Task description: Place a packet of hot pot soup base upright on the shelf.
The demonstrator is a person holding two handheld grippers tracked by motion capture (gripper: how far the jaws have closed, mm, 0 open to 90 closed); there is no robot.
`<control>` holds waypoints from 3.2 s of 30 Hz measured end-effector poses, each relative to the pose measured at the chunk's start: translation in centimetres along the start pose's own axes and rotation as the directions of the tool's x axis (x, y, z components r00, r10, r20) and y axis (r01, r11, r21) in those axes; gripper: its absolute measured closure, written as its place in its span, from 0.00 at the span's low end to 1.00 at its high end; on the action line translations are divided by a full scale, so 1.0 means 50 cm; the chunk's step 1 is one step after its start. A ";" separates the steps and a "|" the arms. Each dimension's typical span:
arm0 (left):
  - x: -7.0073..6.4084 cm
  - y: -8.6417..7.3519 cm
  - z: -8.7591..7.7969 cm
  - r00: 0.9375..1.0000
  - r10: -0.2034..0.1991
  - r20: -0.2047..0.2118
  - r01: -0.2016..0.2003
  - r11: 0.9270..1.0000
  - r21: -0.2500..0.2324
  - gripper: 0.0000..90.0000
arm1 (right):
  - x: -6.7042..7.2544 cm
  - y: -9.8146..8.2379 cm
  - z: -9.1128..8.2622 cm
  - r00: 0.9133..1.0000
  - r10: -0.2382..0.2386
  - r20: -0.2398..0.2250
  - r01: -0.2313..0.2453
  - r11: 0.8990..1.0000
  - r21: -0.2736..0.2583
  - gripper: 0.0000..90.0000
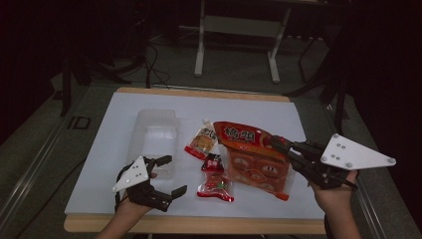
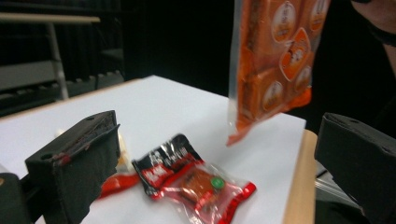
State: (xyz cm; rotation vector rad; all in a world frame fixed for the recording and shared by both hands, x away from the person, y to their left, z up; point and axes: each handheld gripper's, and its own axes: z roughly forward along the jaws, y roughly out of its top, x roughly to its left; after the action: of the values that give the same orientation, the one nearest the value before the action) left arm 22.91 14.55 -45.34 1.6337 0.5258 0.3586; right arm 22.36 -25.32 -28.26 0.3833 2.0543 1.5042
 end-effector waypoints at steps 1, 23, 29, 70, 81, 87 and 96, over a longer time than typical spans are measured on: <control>-0.003 0.002 0.004 1.000 0.015 0.004 -0.015 1.000 -0.007 0.01 | 0.002 0.002 0.001 1.000 -0.001 -0.001 0.001 1.000 -0.002 0.98; -0.002 0.083 0.093 0.970 0.078 0.228 -0.074 0.997 -0.027 0.16 | 0.035 0.027 0.037 0.993 0.001 -0.116 -0.008 0.998 -0.059 0.98; 0.003 0.101 0.114 0.950 0.068 0.305 -0.062 0.998 -0.028 0.23 | 0.045 0.027 0.052 0.990 -0.008 -0.141 0.000 0.998 -0.059 0.98; -0.014 0.148 0.144 0.953 0.099 0.288 -0.109 0.994 0.020 0.80 | 0.009 0.004 0.059 0.994 0.082 -0.076 -0.090 0.991 -0.103 0.72; 0.039 0.178 0.114 0.980 0.070 0.184 -0.065 0.997 -0.031 0.80 | -0.011 -0.018 0.037 0.990 0.142 0.017 -0.139 0.983 -0.123 0.39; 0.069 0.204 0.089 0.992 0.080 0.102 -0.074 0.995 -0.064 0.80 | -0.022 -0.038 0.033 0.982 0.181 0.050 -0.173 0.977 -0.125 0.22; 0.120 0.232 0.036 0.996 0.081 -0.044 -0.086 0.990 -0.115 0.80 | -0.028 -0.066 0.028 0.973 0.225 0.044 -0.219 0.969 -0.110 0.15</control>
State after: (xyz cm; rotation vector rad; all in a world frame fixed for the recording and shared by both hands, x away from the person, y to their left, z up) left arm 30.41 15.36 -34.53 1.5412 0.4581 0.4755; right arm 24.60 -26.07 -31.28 0.6242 1.9298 1.7040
